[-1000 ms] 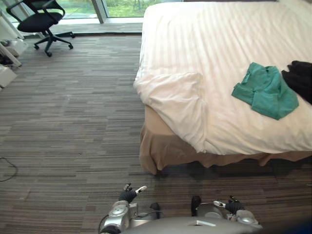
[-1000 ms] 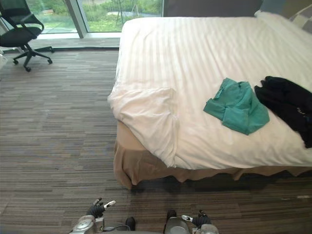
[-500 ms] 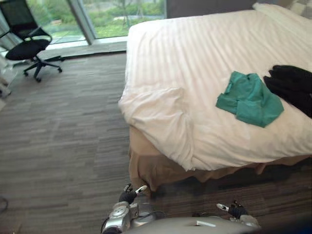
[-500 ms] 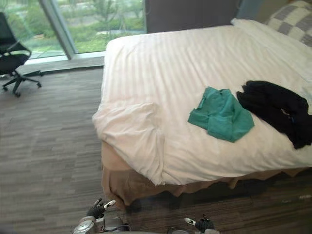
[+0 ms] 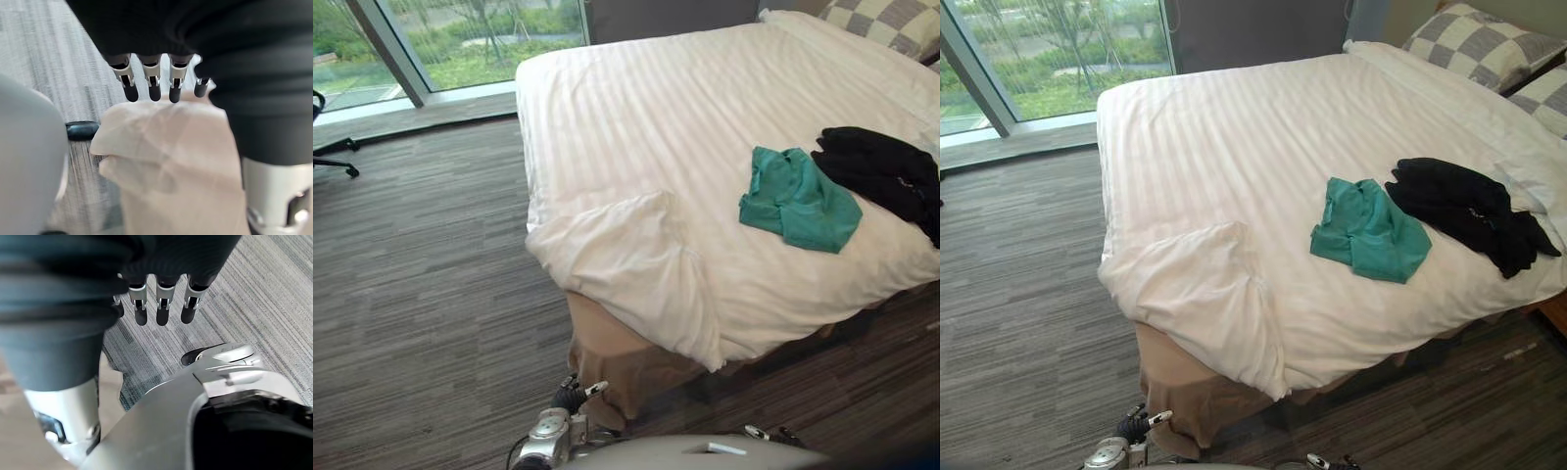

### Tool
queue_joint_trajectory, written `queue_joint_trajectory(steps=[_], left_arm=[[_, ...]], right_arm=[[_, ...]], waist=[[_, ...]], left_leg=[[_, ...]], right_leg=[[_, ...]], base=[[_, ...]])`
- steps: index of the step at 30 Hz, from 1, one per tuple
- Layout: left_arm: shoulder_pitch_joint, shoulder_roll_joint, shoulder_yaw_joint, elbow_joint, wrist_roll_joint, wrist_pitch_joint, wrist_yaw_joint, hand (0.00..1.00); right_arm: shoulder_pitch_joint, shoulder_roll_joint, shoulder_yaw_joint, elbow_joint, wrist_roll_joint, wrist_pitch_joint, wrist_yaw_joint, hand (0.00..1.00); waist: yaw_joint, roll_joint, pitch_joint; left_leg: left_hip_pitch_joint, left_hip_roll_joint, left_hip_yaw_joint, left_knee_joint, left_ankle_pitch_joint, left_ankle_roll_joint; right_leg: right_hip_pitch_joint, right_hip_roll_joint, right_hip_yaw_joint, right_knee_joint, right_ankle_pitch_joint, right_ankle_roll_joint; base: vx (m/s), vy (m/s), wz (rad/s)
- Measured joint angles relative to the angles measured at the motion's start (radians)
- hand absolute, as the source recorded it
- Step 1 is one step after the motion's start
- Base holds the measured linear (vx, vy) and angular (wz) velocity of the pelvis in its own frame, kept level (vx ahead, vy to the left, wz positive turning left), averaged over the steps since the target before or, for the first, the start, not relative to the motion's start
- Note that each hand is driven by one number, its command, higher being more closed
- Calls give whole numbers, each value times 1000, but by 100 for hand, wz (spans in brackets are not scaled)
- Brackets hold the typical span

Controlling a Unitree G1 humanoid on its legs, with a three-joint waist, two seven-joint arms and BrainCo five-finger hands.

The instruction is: Tidy the bed and pick cloth on bed and put in laundry

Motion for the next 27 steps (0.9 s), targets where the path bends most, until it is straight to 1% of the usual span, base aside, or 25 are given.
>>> queue_joint_trajectory(steps=[1,2,4,5,6,7,8,9,10,11,12,13,14,15,16,17,18,20,21,22,23,24,25,26,27], left_arm=[[2,-4,35,1,-51,-2,5,0],[3,-4,49,1,-73,-2,7,0],[-3,-3,152,1,-189,-12,41,0],[-4,-2,168,1,-204,-15,46,0],[-6,3,220,1,-270,-31,63,0],[-8,7,262,1,-318,-37,73,0],[-11,10,280,1,-340,-41,76,0],[-13,21,324,2,-380,-45,86,0],[-14,36,356,2,-409,-47,92,0],[-15,42,368,2,-422,-48,94,0],[-22,54,416,1,-446,-49,107,0],[-25,59,432,1,-455,-49,109,0],[-29,88,484,0,-462,-49,117,0],[-30,110,514,-6,-461,-49,125,0],[-32,122,525,-8,-460,-49,129,0],[-42,171,562,-10,-458,-49,144,0],[-43,184,573,-13,-456,-49,149,0],[-71,282,621,-56,-443,-50,159,0],[-83,311,627,-65,-426,-50,161,0],[-100,369,628,-92,-399,-53,176,0],[-109,391,628,-99,-379,-58,181,0],[-135,448,625,-146,-342,-71,198,0],[-159,491,610,-200,-297,-74,203,0],[-167,506,598,-221,-278,-76,209,0],[-183,546,548,-292,-213,-83,230,0]], right_arm=[[0,-7,-16,7,0,0,-5,0],[0,-8,-21,9,0,1,-8,0],[-7,-16,-29,19,-1,5,-16,0],[-10,-16,-30,20,-1,7,-18,0],[-29,-20,-41,39,-3,12,-20,0],[-36,-23,-43,46,-4,13,-21,0],[-37,-23,-44,47,-3,13,-22,0],[-39,-21,-44,47,-3,14,-22,0],[-40,-18,-44,48,-3,14,-22,0],[-40,-18,-44,49,-3,14,-22,0],[-43,-19,-48,56,-3,16,-23,0],[-41,-19,-51,59,-3,17,-23,0],[-39,-19,-53,68,-3,21,-25,0],[-41,-18,-53,74,-3,21,-26,0],[-42,-18,-53,77,-3,21,-27,0],[-42,-19,-54,77,-3,21,-28,0],[-42,-19,-54,76,-3,21,-29,0],[-42,-17,-53,76,-3,21,-28,0],[-42,-16,-53,76,-3,21,-28,0],[-42,-14,-54,76,-2,21,-28,0],[-41,-14,-54,76,-2,21,-28,0],[-38,-14,-60,74,-1,21,-28,0],[-39,-14,-62,66,0,20,-28,0],[-39,-14,-62,61,0,20,-28,0],[-39,-14,-62,39,1,19,-26,0]], waist=[[0,10,-5],[0,13,-8],[1,22,-13],[2,22,-12],[2,22,-12],[3,20,-11],[4,19,-11],[11,14,-9],[19,9,-6],[20,8,-6],[22,9,-6],[23,9,-5],[27,7,-6],[29,5,-6],[29,4,-5],[33,1,-5],[36,0,-6],[58,-7,-6],[61,-9,-4],[73,-15,-7],[79,-18,-9],[90,-29,-15],[103,-35,-15],[106,-37,-14],[109,-39,-13]], left_leg=[[-3,0,-8,0,1,-1],[-5,0,-12,0,2,-1],[-17,2,-30,-1,13,-4],[-18,3,-32,-2,15,-4],[-19,3,-37,-6,17,-5],[-21,3,-40,-7,21,-6],[-21,3,-40,-7,22,-7],[-23,2,-41,-8,26,-9],[-26,3,-42,-8,31,-12],[-29,5,-44,-8,33,-12],[-36,10,-52,-8,38,-13],[-37,12,-54,-8,38,-13],[-43,18,-60,-8,40,-17],[-47,20,-64,-8,41,-19],[-48,21,-67,-8,41,-19],[-51,22,-71,-8,40,-22],[-51,22,-71,-8,40,-22],[-51,21,-71,-8,37,-22],[-51,21,-73,-8,35,-22],[-50,20,-74,-8,31,-24],[-50,20,-73,-8,29,-25],[-50,19,-74,-8,27,-27],[-50,18,-75,-8,23,-29],[-50,17,-75,-7,22,-29],[-50,16,-76,-7,20,-30]], right_leg=[[3,0,-9,-2,0,0],[3,1,-15,-3,0,0],[5,4,-42,-5,-3,-5],[5,4,-45,-5,-4,-6],[7,4,-51,-6,-11,-14],[8,4,-55,-8,-15,-14],[9,4,-56,-9,-19,-14],[7,4,-57,-9,-30,-9],[6,3,-59,-9,-43,-3],[4,5,-61,-8,-45,-1],[4,10,-76,-9,-51,0],[4,11,-82,-8,-54,-4],[4,17,-87,-8,-61,-8],[4,20,-91,-10,-61,-8],[4,21,-95,-11,-61,-8],[5,22,-99,-11,-63,-11],[5,22,-99,-11,-64,-12],[10,22,-102,-15,-65,-15],[13,22,-106,-16,-65,-15],[18,22,-108,-18,-64,-14],[19,22,-108,-19,-63,-13],[21,22,-108,-23,-63,-14],[25,22,-109,-26,-63,-15],[25,22,-109,-27,-63,-16],[32,21,-109,-28,-60,-21]], base=[[6,-64,17],[-1,-74,26],[-27,-86,22],[-68,-91,10],[-86,-73,8],[-103,-85,7],[-97,-65,1],[-101,-67,-2],[-109,-71,0],[-117,-76,14],[-71,-46,18],[-117,-71,25],[-82,-51,17],[-90,-60,16],[-30,-45,12],[-18,-41,8],[3,-44,6],[39,-32,6],[63,-40,10],[63,-34,7],[93,-42,3],[131,-50,2],[111,-43,4],[111,-43,6],[92,-32,10]])
